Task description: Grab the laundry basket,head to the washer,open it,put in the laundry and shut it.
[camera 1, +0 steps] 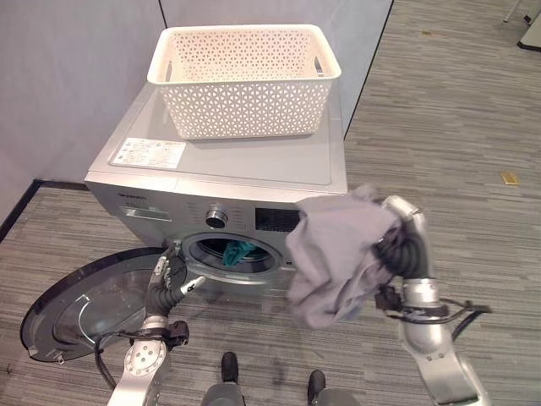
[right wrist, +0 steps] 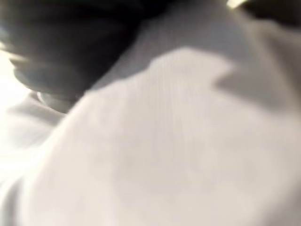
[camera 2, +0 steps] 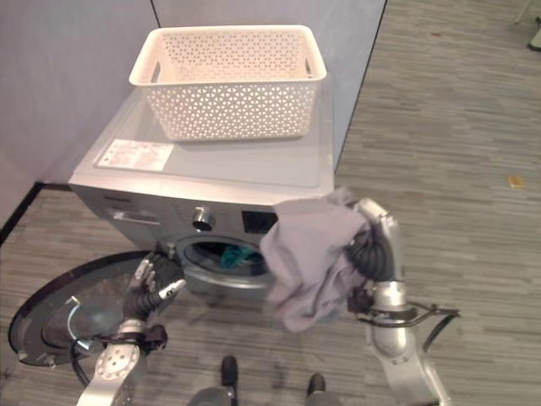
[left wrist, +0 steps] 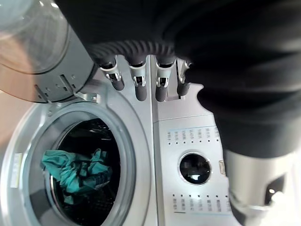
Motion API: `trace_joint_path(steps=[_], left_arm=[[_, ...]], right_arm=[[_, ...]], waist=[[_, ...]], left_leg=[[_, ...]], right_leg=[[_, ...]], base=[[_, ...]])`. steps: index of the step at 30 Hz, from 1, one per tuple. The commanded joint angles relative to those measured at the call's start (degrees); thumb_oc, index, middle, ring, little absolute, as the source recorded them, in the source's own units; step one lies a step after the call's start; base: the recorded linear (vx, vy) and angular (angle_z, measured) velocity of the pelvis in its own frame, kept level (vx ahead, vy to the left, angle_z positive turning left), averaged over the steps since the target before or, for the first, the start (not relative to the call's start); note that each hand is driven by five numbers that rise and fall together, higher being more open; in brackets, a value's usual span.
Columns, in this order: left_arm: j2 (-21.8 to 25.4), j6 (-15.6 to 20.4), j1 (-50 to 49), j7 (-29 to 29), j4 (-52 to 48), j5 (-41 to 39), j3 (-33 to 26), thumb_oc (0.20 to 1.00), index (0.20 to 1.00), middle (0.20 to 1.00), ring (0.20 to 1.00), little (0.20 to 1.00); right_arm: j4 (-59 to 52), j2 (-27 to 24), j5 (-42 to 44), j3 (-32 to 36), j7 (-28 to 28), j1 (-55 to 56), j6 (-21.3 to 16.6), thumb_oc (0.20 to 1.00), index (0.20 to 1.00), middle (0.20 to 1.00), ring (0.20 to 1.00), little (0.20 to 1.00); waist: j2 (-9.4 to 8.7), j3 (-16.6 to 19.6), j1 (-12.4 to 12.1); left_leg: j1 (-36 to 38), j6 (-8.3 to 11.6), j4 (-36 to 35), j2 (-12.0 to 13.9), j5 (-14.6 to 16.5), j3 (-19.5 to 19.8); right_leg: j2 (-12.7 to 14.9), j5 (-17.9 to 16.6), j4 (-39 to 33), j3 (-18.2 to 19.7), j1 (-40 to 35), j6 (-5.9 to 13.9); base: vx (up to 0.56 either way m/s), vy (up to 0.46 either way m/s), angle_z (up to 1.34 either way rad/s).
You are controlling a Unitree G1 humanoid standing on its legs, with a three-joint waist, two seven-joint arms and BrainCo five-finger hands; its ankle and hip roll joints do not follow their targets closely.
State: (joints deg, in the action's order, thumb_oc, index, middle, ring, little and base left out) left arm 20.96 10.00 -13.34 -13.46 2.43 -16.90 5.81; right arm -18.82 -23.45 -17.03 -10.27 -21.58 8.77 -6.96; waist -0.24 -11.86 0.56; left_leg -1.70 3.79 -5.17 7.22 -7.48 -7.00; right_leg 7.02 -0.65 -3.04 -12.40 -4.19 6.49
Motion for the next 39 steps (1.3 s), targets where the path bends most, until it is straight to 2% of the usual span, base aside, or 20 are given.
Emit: trace_joint_path(steps=[1,6,13,19,20,23,28,34,35,39], left_arm=[[3.25,4.14,0.86,2.32,-7.65,-1.58,-0.24,1.000,1.000,1.000,1.000,1.000],[4.33,2.79,0.07,4.33,-9.98,-6.92,3.52,1.000,1.000,1.000,1.000,1.000],[4.38,1.96,5.76,4.26,-4.83,-6.90,11.04,1.000,1.000,1.000,1.000,1.000],[3.84,2.61,7.76,1.64,-2.81,-5.80,11.12,1.000,1.000,1.000,1.000,1.000],[3.62,2.70,7.80,0.91,-2.26,-6.14,10.84,1.000,1.000,1.000,1.000,1.000],[3.66,2.73,7.78,0.72,-2.12,-6.09,10.83,1.000,1.000,1.000,1.000,1.000],[3.42,2.56,8.58,-0.29,-1.87,-6.89,12.03,1.000,1.000,1.000,1.000,1.000],[3.53,2.35,8.57,-0.48,-1.66,-7.39,13.32,1.000,1.000,1.000,1.000,1.000],[3.52,2.33,8.48,-0.56,-1.63,-7.56,13.48,1.000,1.000,1.000,1.000,1.000],[3.50,2.16,8.65,-0.74,-1.21,-7.95,14.71,1.000,1.000,1.000,1.000,1.000]], right_arm=[[-3.06,-1.46,7.95,0.72,3.89,-2.26,-4.08,0.200,0.200,0.200,0.200,0.200],[0.39,-2.19,10.85,-4.07,5.65,-4.17,-3.54,0.200,0.200,0.200,0.200,0.200],[5.39,-0.56,12.82,-10.18,4.50,-9.91,-2.81,0.200,0.200,0.200,0.200,0.200],[10.08,2.28,17.50,-13.54,3.34,-11.84,-3.03,0.200,0.200,0.200,0.200,0.200],[12.82,3.74,19.31,-14.91,2.57,-12.95,-2.90,0.200,0.200,0.200,0.200,0.200],[13.30,4.17,19.74,-15.24,2.43,-13.21,-2.90,0.200,0.200,0.200,0.200,0.200],[19.88,8.49,24.94,-18.58,1.23,-17.43,-2.41,0.200,0.200,0.200,0.200,0.200],[23.24,10.90,26.41,-18.97,-0.44,-20.70,-2.16,0.200,0.200,0.200,0.200,0.200],[24.19,11.57,26.84,-18.77,-0.98,-21.41,-2.11,0.200,0.200,0.200,0.200,0.200],[27.40,13.55,25.91,-16.85,-4.62,-25.85,-1.66,0.200,0.200,0.200,0.200,0.200]], waist=[[-0.45,-2.59,-0.14],[0.30,-5.43,-0.55],[0.32,-7.93,-1.16],[0.64,-9.92,-2.14],[1.21,-11.01,-2.80],[1.37,-11.25,-2.98],[2.83,-13.09,-4.29],[3.95,-13.91,-5.41],[3.93,-13.99,-5.59],[5.53,-15.20,-6.84]], left_leg=[[-3.87,0.73,4.42,4.05,4.09,2.22],[-6.66,0.65,5.55,3.60,3.65,2.92],[-9.88,0.82,5.03,3.45,2.32,3.48],[-12.13,0.97,4.84,2.94,1.63,4.09],[-12.82,0.86,4.83,2.48,1.62,4.16],[-13.03,0.77,4.72,2.28,1.59,4.12],[-15.77,-0.23,4.08,0.05,1.49,3.76],[-18.05,-0.61,4.21,-1.27,1.42,3.63],[-17.67,-0.17,4.05,-1.56,2.40,3.85],[-20.28,-0.07,4.44,-2.87,2.31,3.76]], right_leg=[[-0.57,9.23,3.25,-0.09,0.82,-2.35],[-0.18,8.95,3.57,-0.62,2.42,-2.36],[0.24,8.93,4.50,-1.64,5.25,-2.32],[0.84,8.72,5.23,-3.08,7.23,-2.20],[1.45,8.62,5.54,-3.52,7.85,-2.08],[1.68,8.48,5.49,-3.66,8.00,-1.99],[3.75,7.14,6.10,-4.10,11.32,-1.19],[5.01,6.45,6.16,-5.17,12.75,-0.76],[5.25,7.40,6.26,-4.87,12.39,-0.46],[6.35,6.85,6.34,-6.54,13.57,-0.02]], base=[[-0.08,0.038,-0.10],[-0.06,0.009,0.03],[-0.05,-0.003,0.11],[-0.03,0.020,0.14],[-0.02,0.050,0.14],[-0.01,0.052,0.05],[-0.02,0.105,0.01],[0.02,0.046,0.05],[0.09,0.018,0.22],[0.05,0.035,0.12]])
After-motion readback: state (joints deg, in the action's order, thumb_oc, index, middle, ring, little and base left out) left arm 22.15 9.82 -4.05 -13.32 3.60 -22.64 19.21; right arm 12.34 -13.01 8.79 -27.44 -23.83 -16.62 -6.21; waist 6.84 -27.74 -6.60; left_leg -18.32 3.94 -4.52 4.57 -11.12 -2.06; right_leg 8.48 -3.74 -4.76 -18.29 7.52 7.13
